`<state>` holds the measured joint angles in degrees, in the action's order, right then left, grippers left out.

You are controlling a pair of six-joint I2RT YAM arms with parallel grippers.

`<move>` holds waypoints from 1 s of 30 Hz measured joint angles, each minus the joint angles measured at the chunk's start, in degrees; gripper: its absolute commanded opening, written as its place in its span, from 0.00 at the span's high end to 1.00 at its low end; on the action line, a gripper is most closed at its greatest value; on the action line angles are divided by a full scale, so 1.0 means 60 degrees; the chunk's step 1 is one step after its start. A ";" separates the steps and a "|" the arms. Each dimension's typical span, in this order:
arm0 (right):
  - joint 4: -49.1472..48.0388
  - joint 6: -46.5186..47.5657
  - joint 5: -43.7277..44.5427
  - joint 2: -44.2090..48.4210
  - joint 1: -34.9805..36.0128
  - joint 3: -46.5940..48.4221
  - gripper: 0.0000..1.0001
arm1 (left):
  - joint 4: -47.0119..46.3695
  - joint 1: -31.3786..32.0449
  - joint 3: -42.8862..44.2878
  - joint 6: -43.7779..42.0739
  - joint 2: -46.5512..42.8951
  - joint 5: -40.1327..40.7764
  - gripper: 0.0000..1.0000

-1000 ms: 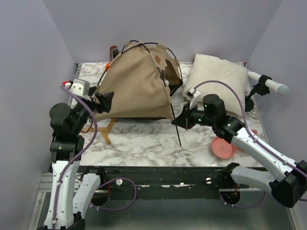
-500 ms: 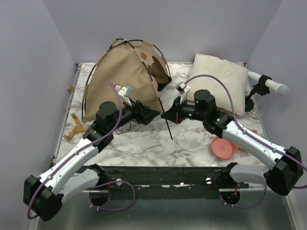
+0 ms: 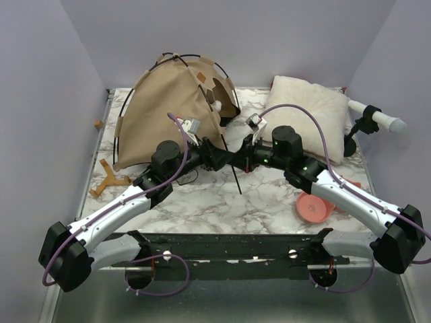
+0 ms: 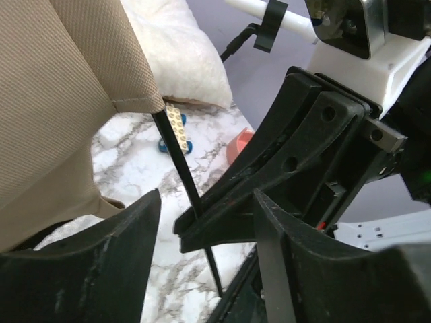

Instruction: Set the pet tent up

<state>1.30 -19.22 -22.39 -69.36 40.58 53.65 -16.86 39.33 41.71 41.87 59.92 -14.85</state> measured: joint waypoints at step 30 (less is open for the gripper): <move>-0.0022 0.0288 0.0648 0.0423 0.0095 -0.0444 1.00 | 0.1559 -0.0011 0.1636 -0.2160 -0.0925 0.2750 0.08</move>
<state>1.17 -17.50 -18.50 -66.83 41.15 50.98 -7.51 39.27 51.53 28.91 54.37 1.65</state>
